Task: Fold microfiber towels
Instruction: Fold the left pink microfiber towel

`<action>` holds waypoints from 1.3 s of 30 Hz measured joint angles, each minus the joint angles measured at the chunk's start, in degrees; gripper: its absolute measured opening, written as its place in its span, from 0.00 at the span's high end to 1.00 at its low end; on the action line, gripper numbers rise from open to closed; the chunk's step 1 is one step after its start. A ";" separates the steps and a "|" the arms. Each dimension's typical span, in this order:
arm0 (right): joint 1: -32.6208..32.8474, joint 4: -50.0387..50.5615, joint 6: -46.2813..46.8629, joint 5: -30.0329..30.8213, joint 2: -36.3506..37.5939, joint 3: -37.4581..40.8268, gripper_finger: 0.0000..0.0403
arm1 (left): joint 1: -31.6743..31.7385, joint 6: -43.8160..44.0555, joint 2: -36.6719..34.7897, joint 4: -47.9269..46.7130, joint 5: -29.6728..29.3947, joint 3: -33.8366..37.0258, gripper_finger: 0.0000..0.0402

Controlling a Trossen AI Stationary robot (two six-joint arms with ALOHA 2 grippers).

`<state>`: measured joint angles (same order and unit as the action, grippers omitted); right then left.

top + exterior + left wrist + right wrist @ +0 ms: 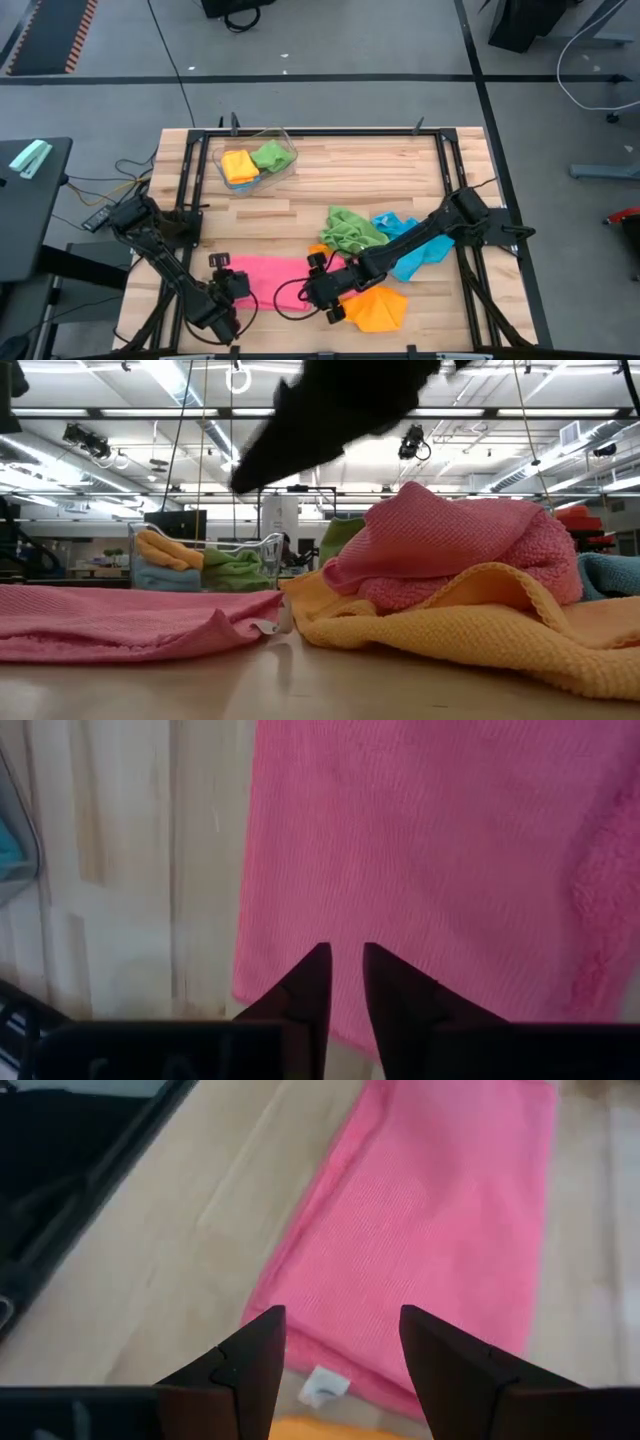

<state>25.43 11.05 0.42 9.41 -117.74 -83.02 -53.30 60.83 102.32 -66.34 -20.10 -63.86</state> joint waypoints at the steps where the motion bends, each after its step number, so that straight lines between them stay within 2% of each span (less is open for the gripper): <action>1: 0.05 0.65 -0.42 -0.04 -0.65 0.05 0.49 | 0.02 0.01 0.00 -0.04 -0.26 0.00 0.81; 7: 0.09 -2.92 -1.43 -0.76 -3.82 -1.25 0.49 | 0.41 -0.04 -0.04 -0.02 -0.40 0.14 0.74; 14: 0.15 -1.90 -2.78 -1.62 -8.49 -6.86 0.49 | 0.74 -0.51 -0.07 0.26 -0.41 0.15 0.71; 24: 0.99 10.42 -8.20 -1.88 -16.90 -19.27 0.49 | 0.74 -0.55 -0.07 0.70 -0.43 0.15 0.71; 34: 2.21 15.05 -14.19 7.57 -16.95 -19.65 0.51 | 0.57 -0.44 -0.07 0.96 -0.43 0.15 0.72; 39: 2.56 15.20 -15.55 9.36 -16.93 -19.65 0.54 | 0.57 -0.45 -0.07 1.02 -0.43 0.15 0.71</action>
<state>27.99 26.25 -15.13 18.77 -134.67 -102.67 -52.73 60.38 102.26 -65.32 -20.53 -63.70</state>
